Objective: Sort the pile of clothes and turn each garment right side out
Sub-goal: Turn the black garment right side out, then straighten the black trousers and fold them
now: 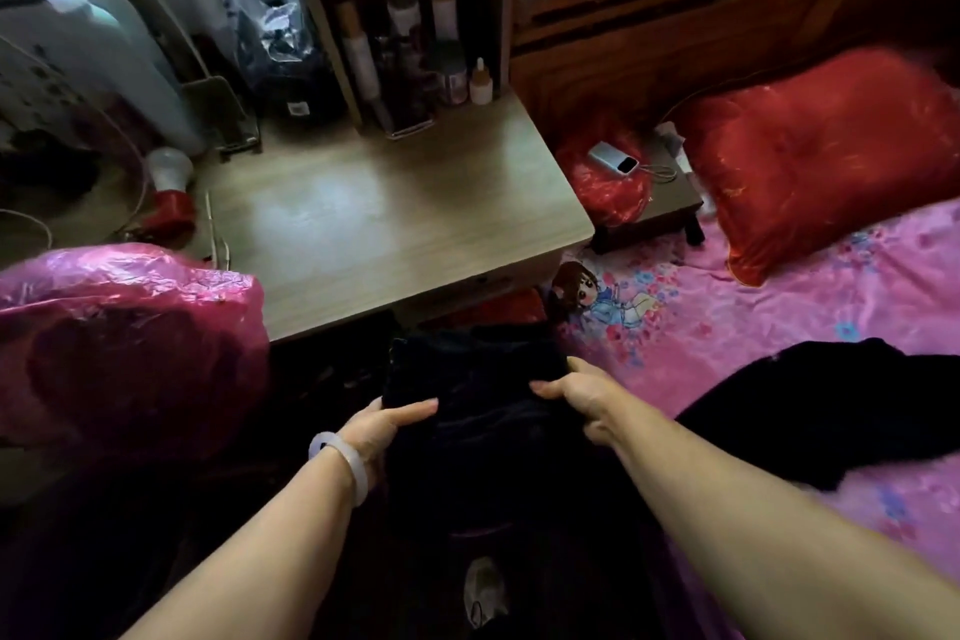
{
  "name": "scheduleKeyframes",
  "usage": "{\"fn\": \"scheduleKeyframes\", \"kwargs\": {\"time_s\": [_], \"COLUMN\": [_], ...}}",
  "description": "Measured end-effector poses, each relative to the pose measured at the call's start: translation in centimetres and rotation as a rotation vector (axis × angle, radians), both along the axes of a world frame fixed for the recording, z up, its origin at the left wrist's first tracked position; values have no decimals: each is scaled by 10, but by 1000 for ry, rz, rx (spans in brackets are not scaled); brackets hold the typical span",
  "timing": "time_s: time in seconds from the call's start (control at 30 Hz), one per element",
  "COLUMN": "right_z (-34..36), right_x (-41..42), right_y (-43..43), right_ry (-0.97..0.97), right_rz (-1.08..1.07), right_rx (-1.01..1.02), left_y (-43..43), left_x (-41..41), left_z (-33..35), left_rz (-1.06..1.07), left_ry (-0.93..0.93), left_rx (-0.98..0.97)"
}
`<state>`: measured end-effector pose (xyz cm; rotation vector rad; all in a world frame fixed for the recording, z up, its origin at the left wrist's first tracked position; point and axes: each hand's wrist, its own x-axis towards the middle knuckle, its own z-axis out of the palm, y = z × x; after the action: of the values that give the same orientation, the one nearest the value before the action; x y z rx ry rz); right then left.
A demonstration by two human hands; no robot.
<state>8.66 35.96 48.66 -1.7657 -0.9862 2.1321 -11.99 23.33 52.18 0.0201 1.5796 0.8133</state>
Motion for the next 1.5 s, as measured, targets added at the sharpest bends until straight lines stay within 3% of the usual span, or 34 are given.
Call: {"fn": "scheduleKeyframes", "kwargs": {"time_s": [0.3, 0.43, 0.53, 0.93, 1.17, 1.4, 1.5], "right_z": [-90, -121, -134, -160, -167, -202, -235], "right_x": [-29, -25, -9, 82, 162, 268, 309], "right_y": [4, 10, 12, 32, 35, 37, 51], "right_ry": [-89, -361, -441, -592, -653, -649, -406], "right_rz": [-5, 46, 2, -87, -196, -558, -884], "right_rx": [-8, 139, 107, 104, 84, -43, -113], "left_y": [9, 16, 20, 84, 152, 190, 190], "left_x": [-32, -33, -29, 31, 142, 292, 335], "left_z": [-109, -139, -151, -139, -145, -177, -198], "left_rz": [25, -24, 1, -236, -397, -535, -526], "left_ry": [82, 190, 268, 387, 385, 300, 255], "left_rx": [-154, -265, -301, -210, -40, 66, 39]}}
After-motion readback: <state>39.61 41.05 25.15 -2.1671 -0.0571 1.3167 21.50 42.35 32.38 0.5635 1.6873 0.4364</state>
